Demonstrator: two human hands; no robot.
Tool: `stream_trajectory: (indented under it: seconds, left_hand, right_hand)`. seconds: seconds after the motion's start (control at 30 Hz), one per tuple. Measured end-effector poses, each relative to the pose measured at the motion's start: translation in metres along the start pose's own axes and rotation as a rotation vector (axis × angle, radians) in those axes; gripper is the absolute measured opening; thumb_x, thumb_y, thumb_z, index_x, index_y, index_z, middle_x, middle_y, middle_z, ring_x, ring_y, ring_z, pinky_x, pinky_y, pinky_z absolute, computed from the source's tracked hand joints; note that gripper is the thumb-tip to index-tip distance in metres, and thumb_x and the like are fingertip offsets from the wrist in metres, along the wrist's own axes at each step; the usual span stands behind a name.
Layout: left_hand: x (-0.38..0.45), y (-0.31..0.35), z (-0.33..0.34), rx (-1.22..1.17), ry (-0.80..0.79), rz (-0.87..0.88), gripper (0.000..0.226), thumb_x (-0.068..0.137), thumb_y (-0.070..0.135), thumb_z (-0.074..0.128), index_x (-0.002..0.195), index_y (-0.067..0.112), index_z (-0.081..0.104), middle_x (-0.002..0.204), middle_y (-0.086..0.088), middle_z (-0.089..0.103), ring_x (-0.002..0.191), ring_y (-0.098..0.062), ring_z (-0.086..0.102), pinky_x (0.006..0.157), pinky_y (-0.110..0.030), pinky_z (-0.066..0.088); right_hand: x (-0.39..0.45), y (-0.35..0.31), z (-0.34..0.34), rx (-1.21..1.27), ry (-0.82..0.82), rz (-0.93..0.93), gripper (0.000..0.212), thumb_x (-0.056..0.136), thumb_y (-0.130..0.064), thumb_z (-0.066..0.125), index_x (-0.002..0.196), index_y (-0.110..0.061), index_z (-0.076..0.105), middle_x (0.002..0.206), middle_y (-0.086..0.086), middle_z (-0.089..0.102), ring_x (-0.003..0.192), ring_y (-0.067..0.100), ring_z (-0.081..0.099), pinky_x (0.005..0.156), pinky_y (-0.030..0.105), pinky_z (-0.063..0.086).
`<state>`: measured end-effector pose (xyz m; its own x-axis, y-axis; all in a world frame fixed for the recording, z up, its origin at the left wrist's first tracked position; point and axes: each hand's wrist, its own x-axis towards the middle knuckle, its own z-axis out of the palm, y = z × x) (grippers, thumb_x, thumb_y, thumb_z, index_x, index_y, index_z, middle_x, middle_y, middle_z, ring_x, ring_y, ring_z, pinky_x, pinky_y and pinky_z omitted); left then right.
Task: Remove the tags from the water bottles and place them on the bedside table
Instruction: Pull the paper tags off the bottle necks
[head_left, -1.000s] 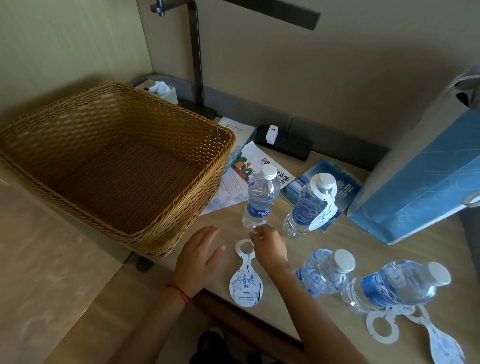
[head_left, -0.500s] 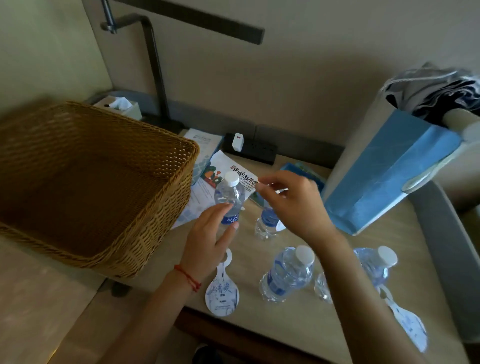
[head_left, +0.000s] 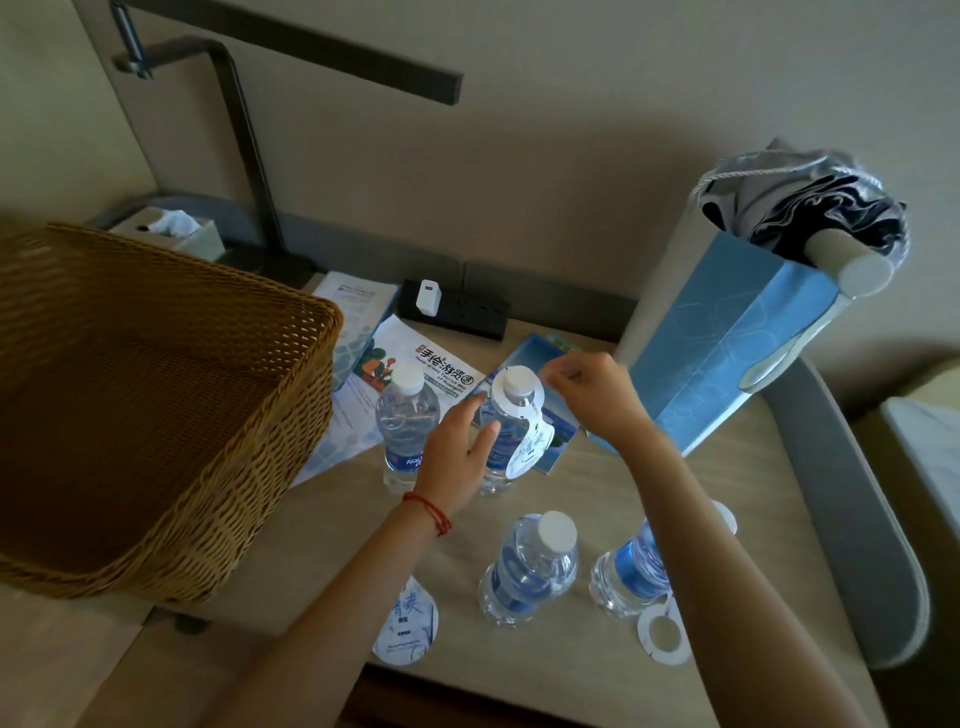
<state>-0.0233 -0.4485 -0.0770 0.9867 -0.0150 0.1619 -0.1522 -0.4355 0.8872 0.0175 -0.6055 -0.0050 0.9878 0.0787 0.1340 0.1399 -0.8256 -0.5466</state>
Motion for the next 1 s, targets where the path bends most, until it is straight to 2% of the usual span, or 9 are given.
stream_trajectory:
  seconds: [0.07,0.17,0.23,0.3,0.4,0.5,0.7,0.87,1.0]
  left_hand:
    - [0.003,-0.002,0.003,-0.054,-0.015,-0.031,0.044,0.093,0.017,0.049,0.135,0.007,0.040,0.140,-0.013,0.045,0.129,-0.024,0.041,0.104,-0.042,0.040]
    - [0.004,-0.005,0.006,-0.102,-0.037,-0.042,0.048,0.092,0.015,0.052,0.137,0.009,0.037,0.142,-0.011,0.043,0.130,-0.023,0.040,0.105,-0.043,0.039]
    - [0.005,-0.007,0.006,-0.113,-0.040,-0.042,0.049,0.091,0.015,0.053,0.137,0.008,0.037,0.141,-0.011,0.043,0.130,-0.022,0.041,0.105,-0.040,0.038]
    - [0.007,-0.008,0.007,-0.126,-0.042,-0.041,0.049,0.091,0.015,0.053,0.137,0.008,0.037,0.141,-0.011,0.044,0.129,-0.022,0.042,0.104,-0.036,0.039]
    - [0.009,-0.009,0.009,-0.143,-0.042,-0.051,0.050,0.090,0.014,0.054,0.137,0.009,0.037,0.141,-0.010,0.043,0.129,-0.021,0.042,0.103,-0.033,0.039]
    - [0.010,-0.011,0.009,-0.128,-0.035,-0.047,0.050,0.091,0.015,0.054,0.137,0.009,0.037,0.141,-0.010,0.043,0.127,-0.019,0.041,0.097,-0.025,0.038]
    - [0.010,-0.013,0.011,-0.118,-0.034,-0.048,0.049,0.091,0.018,0.054,0.137,0.011,0.037,0.141,-0.009,0.043,0.128,-0.019,0.041,0.092,-0.018,0.037]
    - [0.012,-0.013,0.011,-0.143,-0.041,-0.047,0.051,0.089,0.014,0.056,0.136,0.010,0.037,0.141,-0.012,0.043,0.129,-0.023,0.041,0.102,-0.034,0.039]
    - [0.008,-0.013,0.010,-0.113,-0.030,-0.056,0.051,0.089,0.017,0.057,0.136,0.010,0.038,0.139,-0.013,0.046,0.127,-0.025,0.043,0.101,-0.040,0.042]
  right_hand:
    - [0.005,0.004,0.006,0.038,-0.036,0.035,0.023,0.091,-0.011,0.050,0.093,-0.003,0.072,0.098,0.012,0.071,0.076,0.020,0.059,0.073,0.029,0.048]
    - [0.010,0.007,0.012,0.164,-0.056,0.106,0.021,0.091,-0.013,0.052,0.098,-0.006,0.071,0.095,0.007,0.070,0.070,0.010,0.058,0.073,0.023,0.050]
    - [0.011,0.008,0.013,0.220,-0.058,0.125,0.019,0.091,-0.012,0.054,0.098,-0.005,0.070,0.089,0.002,0.065,0.064,0.003,0.056,0.061,0.010,0.047]
    - [0.012,0.008,0.014,0.275,-0.056,0.136,0.018,0.090,-0.011,0.055,0.097,-0.003,0.069,0.087,0.000,0.062,0.061,0.003,0.056,0.051,0.005,0.045]
    - [0.012,0.008,0.014,0.351,-0.071,0.154,0.016,0.088,-0.008,0.057,0.095,0.000,0.069,0.083,0.003,0.063,0.059,0.006,0.057,0.051,0.005,0.047]
    - [0.011,0.006,0.012,0.382,-0.035,0.153,0.014,0.088,-0.009,0.059,0.090,0.000,0.069,0.077,0.006,0.063,0.057,0.006,0.055,0.052,0.007,0.047]
    - [0.012,-0.004,0.005,0.406,-0.018,0.120,0.013,0.088,-0.014,0.059,0.090,-0.003,0.068,0.077,-0.001,0.061,0.063,0.005,0.057,0.052,0.008,0.047]
    - [0.005,-0.014,0.002,0.466,0.026,0.072,0.007,0.087,-0.011,0.059,0.084,-0.010,0.066,0.070,-0.013,0.059,0.058,-0.006,0.059,0.052,0.003,0.043]
    - [-0.006,-0.018,-0.004,0.503,0.041,0.051,0.008,0.087,-0.009,0.060,0.083,-0.011,0.066,0.069,-0.015,0.059,0.058,-0.013,0.058,0.053,0.003,0.045]
